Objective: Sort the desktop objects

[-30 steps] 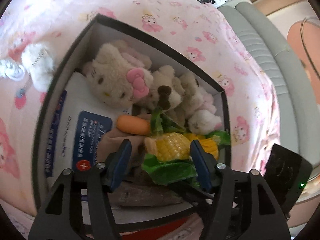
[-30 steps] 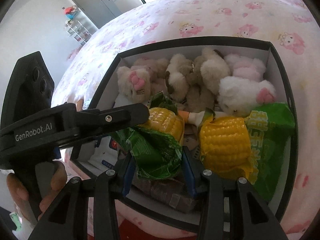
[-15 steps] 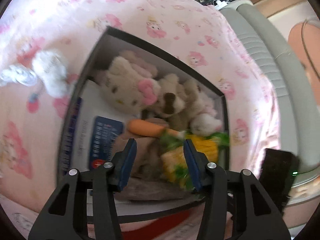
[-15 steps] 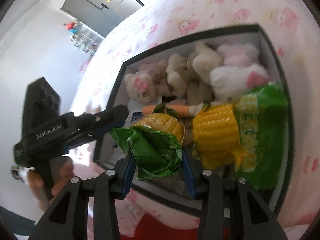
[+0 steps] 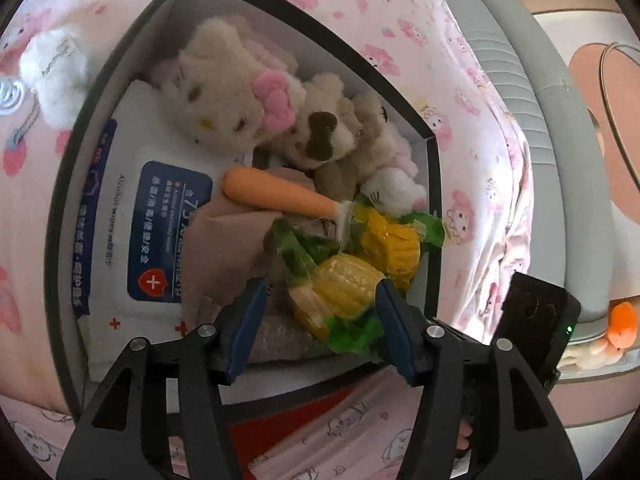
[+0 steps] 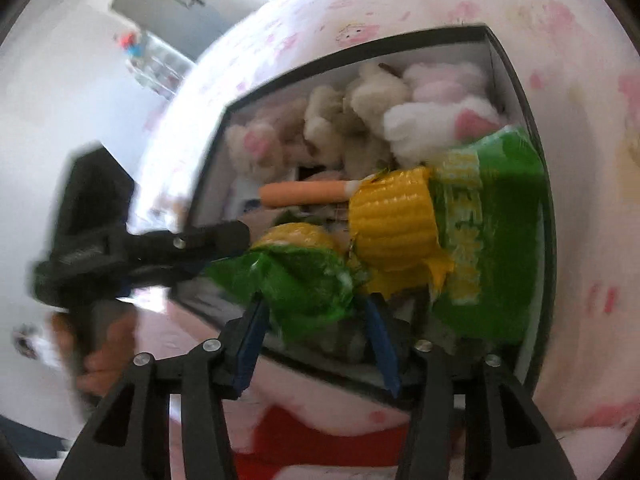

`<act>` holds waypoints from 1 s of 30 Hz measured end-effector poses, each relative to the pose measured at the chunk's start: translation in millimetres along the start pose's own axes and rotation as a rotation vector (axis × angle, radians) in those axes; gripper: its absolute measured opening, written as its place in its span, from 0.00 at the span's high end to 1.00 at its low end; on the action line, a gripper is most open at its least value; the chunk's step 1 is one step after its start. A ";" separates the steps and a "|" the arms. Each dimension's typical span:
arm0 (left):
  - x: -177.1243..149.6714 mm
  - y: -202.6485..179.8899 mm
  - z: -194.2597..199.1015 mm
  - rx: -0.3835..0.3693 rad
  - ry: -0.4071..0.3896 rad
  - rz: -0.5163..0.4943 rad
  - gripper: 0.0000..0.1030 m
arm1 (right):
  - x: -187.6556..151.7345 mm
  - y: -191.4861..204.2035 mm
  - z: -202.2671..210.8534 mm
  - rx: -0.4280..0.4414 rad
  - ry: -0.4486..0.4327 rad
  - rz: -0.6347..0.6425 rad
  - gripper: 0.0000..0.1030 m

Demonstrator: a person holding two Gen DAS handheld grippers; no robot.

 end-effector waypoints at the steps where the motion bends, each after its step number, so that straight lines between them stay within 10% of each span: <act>1: 0.0 -0.8 1.0 0.007 0.000 -0.006 0.43 | -0.4 -1.5 3.9 0.038 -0.001 -0.005 0.55; 5: 3.4 -2.3 -3.0 0.018 0.017 -0.001 0.42 | 0.4 -5.5 21.3 0.169 -0.055 -0.024 0.55; 10: 10.1 4.1 -11.0 0.007 0.019 0.051 0.42 | 1.7 -5.5 -0.9 0.034 -0.036 -0.053 0.59; 19: 15.8 6.6 -52.2 -0.061 0.157 0.088 0.35 | 1.3 -5.4 -19.6 0.056 0.036 -0.078 0.60; 30: 3.0 -28.0 -35.8 -0.037 -0.031 -0.066 0.38 | -3.6 5.6 1.8 0.051 -0.091 0.007 0.60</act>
Point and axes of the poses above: each gripper's, at about its wrist camera, not at the fingertips, and z roughly against the way its jaws point, y to its left, x to its top, the point moved 1 cm from there along -z, roughly the way its jaws point, and after that the axes turned 7 degrees about -z, right-handed, at the moved point
